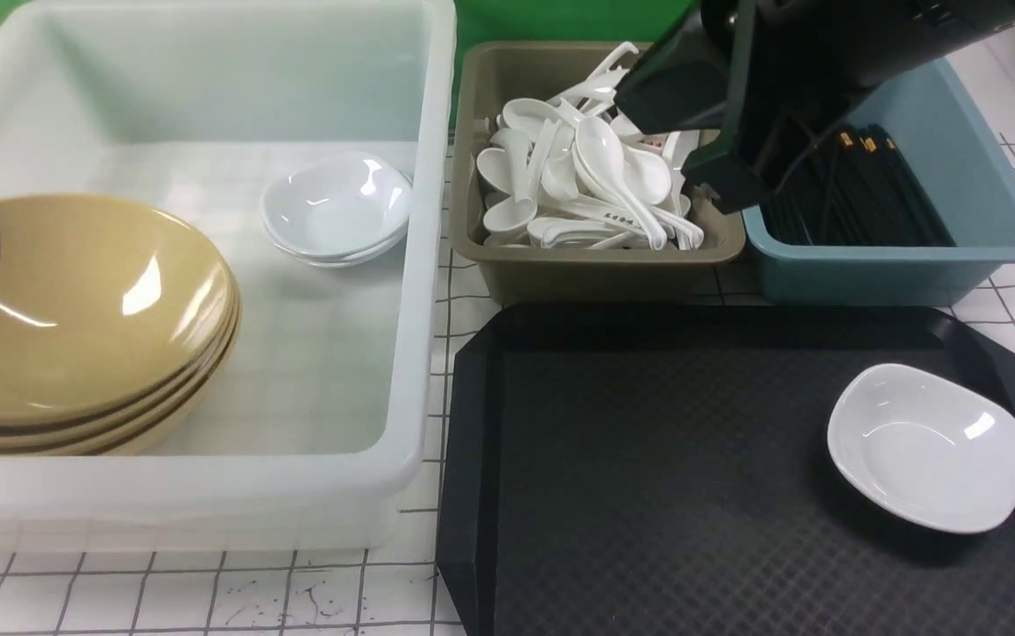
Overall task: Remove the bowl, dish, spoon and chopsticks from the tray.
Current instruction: Use the left arm to put the noodle bowl into the large storage box on the left, then use the left arm to grab the plate
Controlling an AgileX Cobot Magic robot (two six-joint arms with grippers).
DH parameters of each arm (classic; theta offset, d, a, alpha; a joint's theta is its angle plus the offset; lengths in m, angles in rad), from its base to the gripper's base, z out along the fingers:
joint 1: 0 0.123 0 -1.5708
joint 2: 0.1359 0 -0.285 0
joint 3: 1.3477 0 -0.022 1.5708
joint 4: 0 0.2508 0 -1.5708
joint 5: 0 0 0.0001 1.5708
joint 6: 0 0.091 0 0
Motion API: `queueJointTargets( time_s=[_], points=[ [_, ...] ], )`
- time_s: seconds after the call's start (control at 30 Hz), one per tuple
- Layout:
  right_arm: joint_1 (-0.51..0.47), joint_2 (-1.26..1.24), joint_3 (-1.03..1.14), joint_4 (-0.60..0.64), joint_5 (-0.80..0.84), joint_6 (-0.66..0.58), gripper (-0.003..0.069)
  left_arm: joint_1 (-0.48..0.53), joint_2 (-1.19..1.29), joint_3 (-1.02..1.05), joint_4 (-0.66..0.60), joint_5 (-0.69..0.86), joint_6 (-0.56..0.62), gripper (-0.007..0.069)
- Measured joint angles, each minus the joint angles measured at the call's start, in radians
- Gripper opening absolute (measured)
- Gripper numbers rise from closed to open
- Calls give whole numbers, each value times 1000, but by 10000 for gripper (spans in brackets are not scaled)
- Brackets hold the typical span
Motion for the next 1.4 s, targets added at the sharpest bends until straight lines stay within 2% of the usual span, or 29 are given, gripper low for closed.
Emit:
queueJointTargets(
  time_s=[0.07, 0.13, 0.2, 0.3, 0.4, 0.43, 0.47, 0.53, 0.63, 0.67, 0.7, 0.83, 1.0, 1.1, 1.4],
  points=[
    [0, 0, 0, -1, 15, 0, 48, 0, -14, -16, 1, 20, 0, 436],
    [-4, 0, 0, -4, 25, 5, 48, 0, -31, -50, -3, 44, 0, 481],
    [-17, 0, 0, -4, 45, 16, 48, -8, -53, -92, -6, 75, 0, 501],
    [-57, 0, 0, -5, 109, 37, 48, -88, -96, -163, -5, 115, 0, 507],
    [-116, -1, 3, -11, 172, 68, 48, -281, -123, -200, -10, 130, 0, 503],
    [-125, -1, 5, -11, 173, 70, 48, -298, -123, -203, -10, 130, 0, 502],
    [-160, -11, 23, -12, 173, 90, 48, -434, -123, -204, -15, 133, 3, 496],
    [-206, -32, 72, -13, 175, 112, 48, -574, -107, -205, -14, 131, 3, 491],
    [-281, -95, 189, -17, 175, 143, 48, -843, -40, -205, -4, 79, -15, 486],
    [-289, -100, 198, -19, 175, 149, 48, -857, -35, -205, -3, 73, -15, 486],
    [-315, -143, 257, -28, 177, 172, 48, -948, 7, -205, 1, 28, -22, 486],
    [-350, -271, 406, -74, 178, 240, 48, -1147, 166, -240, 0, -98, -40, 486],
    [-351, -414, 500, -95, 184, 273, 48, -1270, 363, -406, -1, -129, -41, 486],
    [-351, -485, 512, -110, 187, 292, 48, -1335, 528, -573, -1, -116, -40, 486],
    [-351, -560, 515, -170, 188, 291, 48, -1420, 850, -902, -1, -81, -40, 479]
  ],
)
